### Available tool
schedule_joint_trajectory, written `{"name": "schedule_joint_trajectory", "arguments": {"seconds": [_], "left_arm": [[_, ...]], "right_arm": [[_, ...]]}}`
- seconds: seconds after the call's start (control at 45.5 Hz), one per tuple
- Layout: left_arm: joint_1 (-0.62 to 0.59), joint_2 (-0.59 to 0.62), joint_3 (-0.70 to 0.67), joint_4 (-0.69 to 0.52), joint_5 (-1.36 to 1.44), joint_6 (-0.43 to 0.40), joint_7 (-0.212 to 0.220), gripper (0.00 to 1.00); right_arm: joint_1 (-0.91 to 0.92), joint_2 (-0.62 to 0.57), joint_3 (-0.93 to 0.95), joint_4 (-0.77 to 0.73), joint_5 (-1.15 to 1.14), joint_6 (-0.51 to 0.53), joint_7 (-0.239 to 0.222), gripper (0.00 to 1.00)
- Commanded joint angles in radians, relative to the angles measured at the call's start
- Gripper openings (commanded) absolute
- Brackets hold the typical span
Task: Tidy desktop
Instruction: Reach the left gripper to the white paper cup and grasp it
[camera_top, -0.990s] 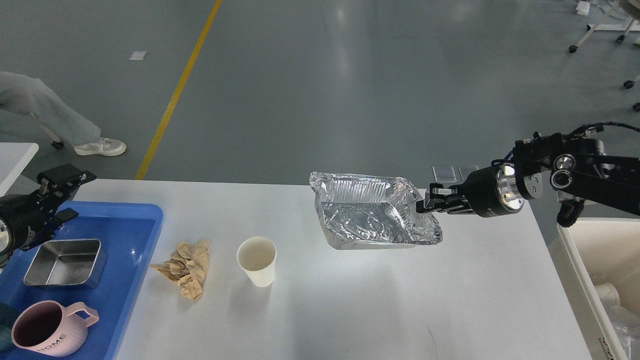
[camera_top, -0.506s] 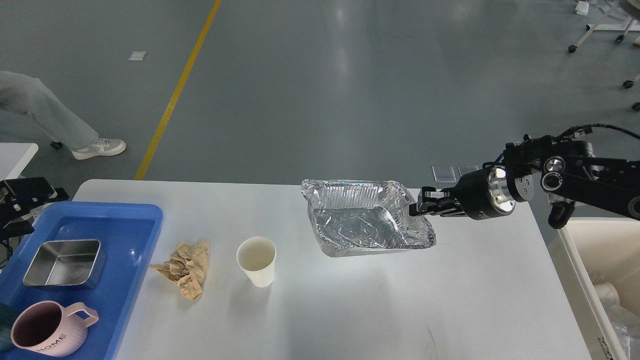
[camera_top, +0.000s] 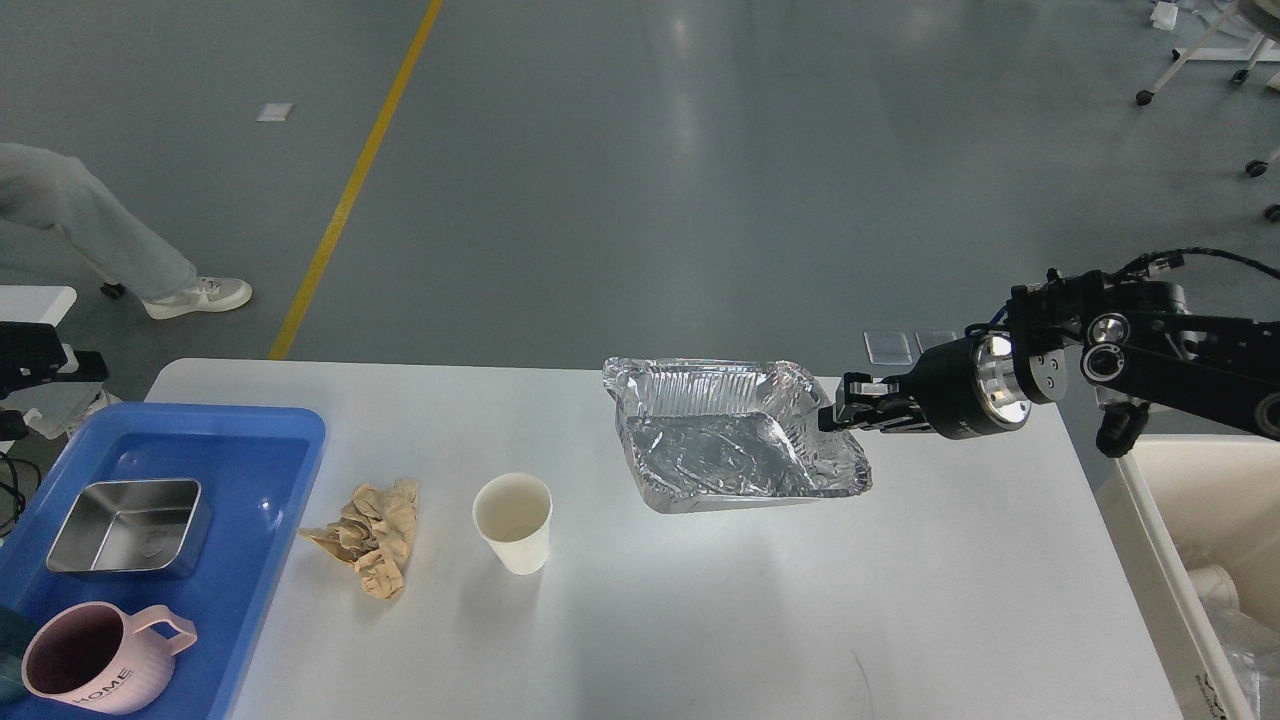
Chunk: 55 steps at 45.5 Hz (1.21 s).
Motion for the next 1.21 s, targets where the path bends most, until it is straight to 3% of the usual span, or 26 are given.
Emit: {"name": "schedule_joint_trajectory", "arguments": {"seconds": [0.0,0.22,0.506,0.66,0.836,1.188], "left_arm": [[0.002,-0.053,0.002,0.006,0.004,0.021,0.013,0.89],[0.017,-0.296,0.054,0.019,0.132,0.153,0.075,0.88],[0.016,-0.593,0.142,0.08,0.401,0.292,0.075,0.84],[0.014,-0.712,0.158,0.118,0.452,0.314,0.075,0.84],[0.0,-0.803,0.188,0.138,0.498,0.335,0.072,0.82],[-0.041,-0.849,0.246,0.158,0.51,0.338,0.061,0.81]], "right_arm": [[0.004,0.0,0.0,0.0,0.001,0.0,0.0,0.0],[0.007,0.0,0.0,0.0,0.001,0.001,0.0,0.0],[0.004,0.0,-0.002,-0.003,0.001,0.001,0.0,0.0],[-0.001,-0.002,-0.003,-0.005,0.001,0.001,0.0,0.0],[-0.007,0.0,-0.003,-0.006,-0.001,0.001,0.0,0.0],[-0.011,0.006,-0.005,-0.008,-0.002,0.003,0.002,0.0]]}}
